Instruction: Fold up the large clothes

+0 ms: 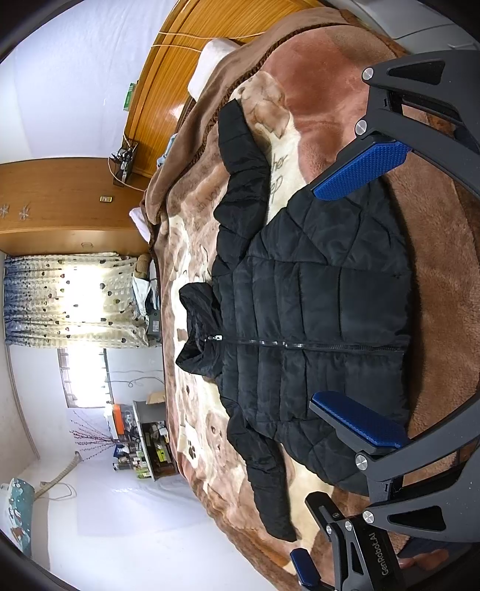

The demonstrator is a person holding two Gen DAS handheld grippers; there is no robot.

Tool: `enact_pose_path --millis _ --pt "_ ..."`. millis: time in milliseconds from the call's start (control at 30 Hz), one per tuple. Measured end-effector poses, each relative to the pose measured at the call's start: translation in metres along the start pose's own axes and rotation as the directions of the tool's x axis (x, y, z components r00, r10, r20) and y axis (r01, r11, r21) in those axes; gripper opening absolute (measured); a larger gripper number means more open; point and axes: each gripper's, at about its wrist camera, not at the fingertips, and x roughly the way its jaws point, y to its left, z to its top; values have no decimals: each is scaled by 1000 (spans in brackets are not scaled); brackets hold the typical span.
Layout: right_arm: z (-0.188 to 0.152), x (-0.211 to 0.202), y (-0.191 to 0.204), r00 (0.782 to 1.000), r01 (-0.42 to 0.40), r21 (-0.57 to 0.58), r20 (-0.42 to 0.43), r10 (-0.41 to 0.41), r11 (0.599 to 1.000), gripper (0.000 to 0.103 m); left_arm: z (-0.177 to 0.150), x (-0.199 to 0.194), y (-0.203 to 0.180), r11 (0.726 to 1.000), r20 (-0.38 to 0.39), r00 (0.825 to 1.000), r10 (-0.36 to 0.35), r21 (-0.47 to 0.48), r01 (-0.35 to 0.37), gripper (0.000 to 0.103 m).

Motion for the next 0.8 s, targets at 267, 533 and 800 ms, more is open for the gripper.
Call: enact_pose_path --millis 267,533,800 --pt "0 0 0 1000 0 -1 0 0 1000 103 0 2 1 1000 -5 1000 5 0 -5 103" --pt "0 0 0 1000 2 1 0 -2 1000 103 1 2 2 1000 -9 1000 2 -2 -2 103" --pt "0 0 0 1000 2 -1 -2 -2 1000 103 1 2 3 1000 -12 1000 5 -4 -5 103"
